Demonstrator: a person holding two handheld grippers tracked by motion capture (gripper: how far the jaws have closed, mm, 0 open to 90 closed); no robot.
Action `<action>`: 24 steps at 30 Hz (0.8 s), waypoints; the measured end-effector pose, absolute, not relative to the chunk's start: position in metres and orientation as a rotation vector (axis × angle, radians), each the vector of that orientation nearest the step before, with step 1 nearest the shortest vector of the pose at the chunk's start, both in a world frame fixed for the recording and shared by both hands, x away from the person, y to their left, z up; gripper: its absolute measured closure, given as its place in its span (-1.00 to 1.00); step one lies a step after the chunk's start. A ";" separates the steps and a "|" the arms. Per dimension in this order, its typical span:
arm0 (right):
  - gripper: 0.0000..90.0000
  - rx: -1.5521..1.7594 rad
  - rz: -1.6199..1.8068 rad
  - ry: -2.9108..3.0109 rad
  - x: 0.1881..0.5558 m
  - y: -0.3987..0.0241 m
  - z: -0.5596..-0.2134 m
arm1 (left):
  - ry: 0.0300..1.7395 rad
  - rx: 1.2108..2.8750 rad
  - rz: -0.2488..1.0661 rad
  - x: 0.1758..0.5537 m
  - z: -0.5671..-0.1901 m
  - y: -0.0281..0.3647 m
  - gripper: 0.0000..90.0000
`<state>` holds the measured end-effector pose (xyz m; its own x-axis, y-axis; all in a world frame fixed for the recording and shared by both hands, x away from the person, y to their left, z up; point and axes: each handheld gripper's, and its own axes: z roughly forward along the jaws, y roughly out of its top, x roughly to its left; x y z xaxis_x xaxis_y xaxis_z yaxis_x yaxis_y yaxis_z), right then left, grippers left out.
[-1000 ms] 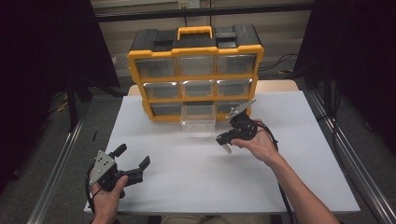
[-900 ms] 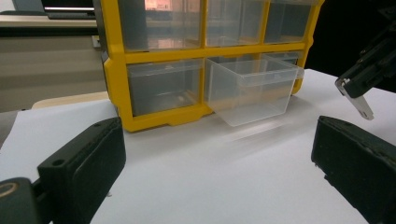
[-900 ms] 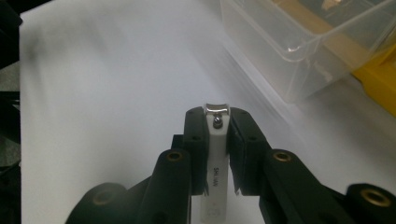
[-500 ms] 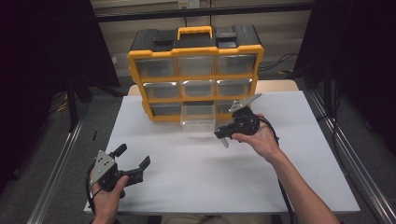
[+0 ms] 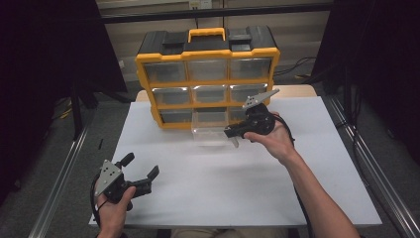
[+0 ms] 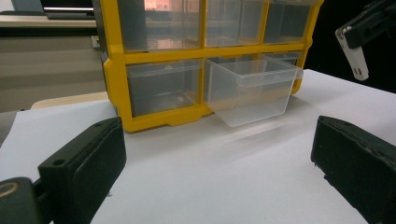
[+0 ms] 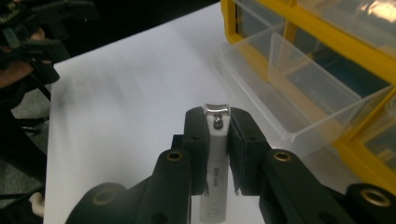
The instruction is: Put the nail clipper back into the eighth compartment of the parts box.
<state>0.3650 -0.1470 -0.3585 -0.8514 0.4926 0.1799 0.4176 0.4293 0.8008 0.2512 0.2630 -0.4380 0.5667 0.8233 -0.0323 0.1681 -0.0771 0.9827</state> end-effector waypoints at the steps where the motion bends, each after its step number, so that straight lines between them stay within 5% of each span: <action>1: 0.74 0.820 1.416 2.575 0.365 -0.147 -0.355 | 0.860 1.582 0.670 0.251 -0.438 0.263 -0.93; 24: 0.74 0.768 1.429 2.517 0.391 -0.133 -0.320 | 0.865 1.570 0.681 0.250 -0.437 0.263 -0.93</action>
